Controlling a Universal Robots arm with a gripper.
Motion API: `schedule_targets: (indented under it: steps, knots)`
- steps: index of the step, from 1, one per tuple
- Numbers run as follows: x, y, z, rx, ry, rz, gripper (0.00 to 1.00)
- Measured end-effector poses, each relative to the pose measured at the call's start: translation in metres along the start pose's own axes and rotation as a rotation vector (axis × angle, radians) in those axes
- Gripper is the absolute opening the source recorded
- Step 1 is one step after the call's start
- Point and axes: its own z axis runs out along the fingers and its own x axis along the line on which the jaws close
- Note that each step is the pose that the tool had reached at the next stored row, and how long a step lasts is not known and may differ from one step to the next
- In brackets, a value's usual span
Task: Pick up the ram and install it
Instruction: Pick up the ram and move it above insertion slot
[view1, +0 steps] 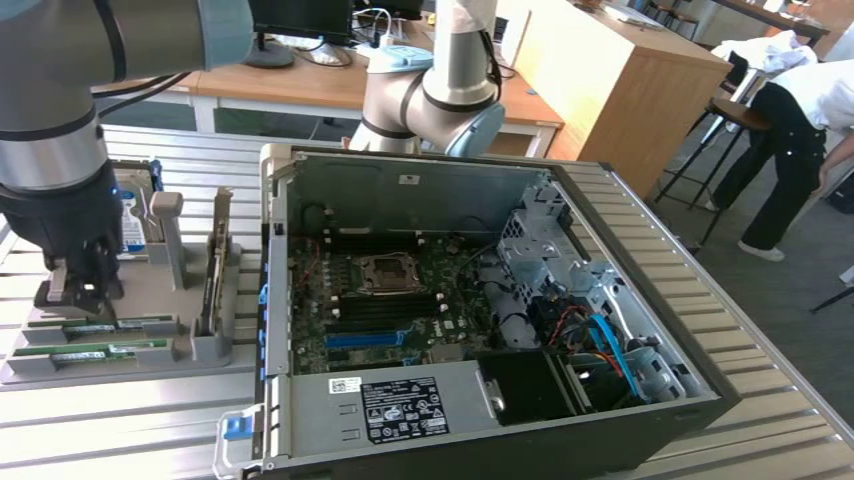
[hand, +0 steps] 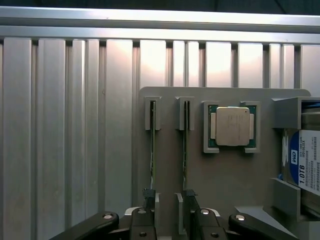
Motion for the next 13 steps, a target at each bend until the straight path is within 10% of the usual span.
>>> schedule_targets:
  steps: [13]
  knots:
    - [0.0030,-0.0001,0.0047,0.0001,-0.0001,0.000,0.36]
